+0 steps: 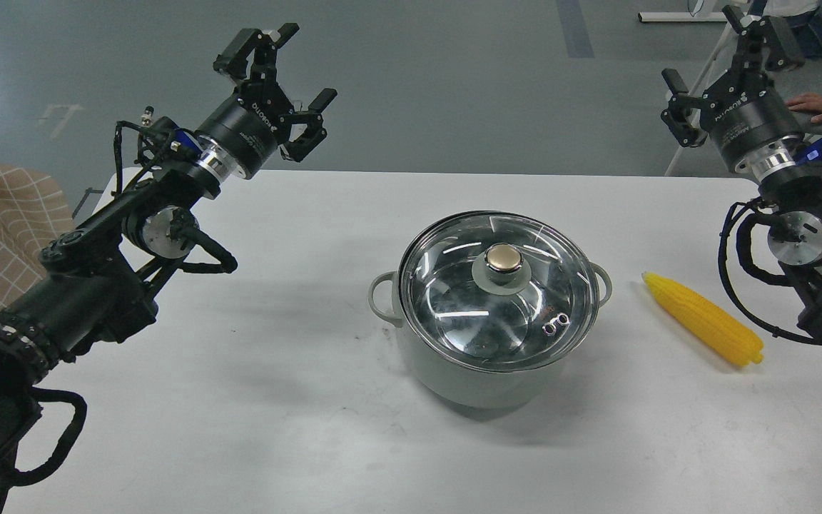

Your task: Open pot and put corn in

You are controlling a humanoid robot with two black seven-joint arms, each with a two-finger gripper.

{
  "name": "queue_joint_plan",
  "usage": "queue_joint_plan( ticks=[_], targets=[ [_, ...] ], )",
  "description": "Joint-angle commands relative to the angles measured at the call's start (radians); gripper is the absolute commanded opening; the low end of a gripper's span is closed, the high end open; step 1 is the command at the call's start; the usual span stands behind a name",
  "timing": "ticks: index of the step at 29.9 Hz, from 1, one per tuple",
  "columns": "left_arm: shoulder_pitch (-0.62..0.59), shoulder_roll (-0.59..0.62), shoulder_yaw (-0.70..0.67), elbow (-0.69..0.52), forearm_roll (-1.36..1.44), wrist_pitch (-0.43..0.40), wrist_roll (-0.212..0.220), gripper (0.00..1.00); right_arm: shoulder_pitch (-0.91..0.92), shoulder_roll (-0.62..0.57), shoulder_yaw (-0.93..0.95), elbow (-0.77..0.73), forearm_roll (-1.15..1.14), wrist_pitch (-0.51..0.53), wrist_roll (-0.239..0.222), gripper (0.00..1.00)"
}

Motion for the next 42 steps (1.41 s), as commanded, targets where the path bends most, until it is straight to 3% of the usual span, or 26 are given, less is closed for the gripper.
queue_joint_plan(
  ticks=[1, 11, 22, 32, 42],
  targets=[
    [-0.006, -0.003, -0.011, 0.021, -0.013, 0.000, -0.004, 0.98, 0.011, -0.004, -0.007, -0.009, -0.002, 0.000, 0.000, 1.00],
    [-0.004, -0.017, -0.005, 0.002, -0.010, 0.011, 0.008, 0.98, 0.015, -0.002, -0.029, -0.029, -0.009, 0.002, 0.000, 1.00],
    [0.005, -0.017, -0.011, -0.012, -0.012, 0.003, -0.007, 0.98, 0.034, 0.025, -0.053, -0.041, -0.012, 0.002, 0.000, 1.00],
    [-0.020, -0.026, -0.005, -0.016, -0.001, 0.009, 0.013, 0.98, 0.038, 0.035, -0.053, -0.053, -0.012, 0.002, 0.000, 1.00],
    [-0.018, -0.028, -0.008, -0.016, 0.000, 0.009, -0.005, 0.98, 0.032, 0.035, -0.053, -0.056, -0.014, 0.002, 0.000, 1.00]
  ],
)
